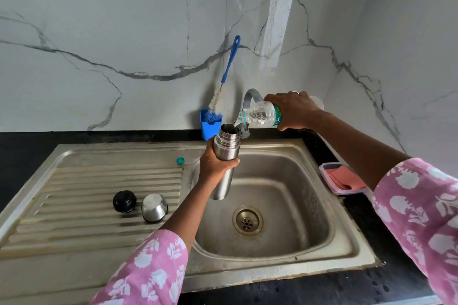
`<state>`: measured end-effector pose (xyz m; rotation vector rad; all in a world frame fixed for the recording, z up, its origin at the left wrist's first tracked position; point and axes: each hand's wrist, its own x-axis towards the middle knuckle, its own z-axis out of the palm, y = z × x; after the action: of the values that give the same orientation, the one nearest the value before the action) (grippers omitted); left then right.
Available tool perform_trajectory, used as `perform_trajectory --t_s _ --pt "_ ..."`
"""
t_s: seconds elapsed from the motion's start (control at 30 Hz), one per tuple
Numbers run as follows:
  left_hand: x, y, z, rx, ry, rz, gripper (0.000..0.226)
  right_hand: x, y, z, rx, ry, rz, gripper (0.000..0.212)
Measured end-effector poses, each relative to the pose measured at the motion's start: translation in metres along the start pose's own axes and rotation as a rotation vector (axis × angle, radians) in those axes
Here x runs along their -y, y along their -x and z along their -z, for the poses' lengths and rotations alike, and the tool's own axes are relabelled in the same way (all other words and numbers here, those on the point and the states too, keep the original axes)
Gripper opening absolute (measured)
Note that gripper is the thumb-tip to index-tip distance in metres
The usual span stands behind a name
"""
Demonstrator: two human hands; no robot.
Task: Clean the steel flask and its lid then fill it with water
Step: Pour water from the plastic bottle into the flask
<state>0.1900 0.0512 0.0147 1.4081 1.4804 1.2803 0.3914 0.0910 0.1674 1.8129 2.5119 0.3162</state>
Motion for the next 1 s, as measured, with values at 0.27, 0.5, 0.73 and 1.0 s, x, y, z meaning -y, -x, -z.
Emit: perform_trajectory --t_s 0.27,0.5,0.73,1.0 --pt "-0.0017 0.0005 0.0001 0.002 -0.007 -0.01 0.07 -0.0023 0.001 0.0024 -0.024 0.02 0.013 0.068" --pt "0.0019 0.0014 0.0018 -0.008 -0.014 -0.009 0.071 -0.0015 -0.0017 0.0056 -0.022 0.039 0.012 0.07" --pt "-0.0038 0.0021 0.0049 -0.014 0.01 -0.015 0.065 -0.0033 -0.0045 0.0072 -0.022 0.068 0.006 0.073" --pt "-0.0063 0.0001 0.0046 -0.009 0.001 -0.032 0.068 -0.003 -0.0048 0.0087 -0.037 0.117 0.019 0.072"
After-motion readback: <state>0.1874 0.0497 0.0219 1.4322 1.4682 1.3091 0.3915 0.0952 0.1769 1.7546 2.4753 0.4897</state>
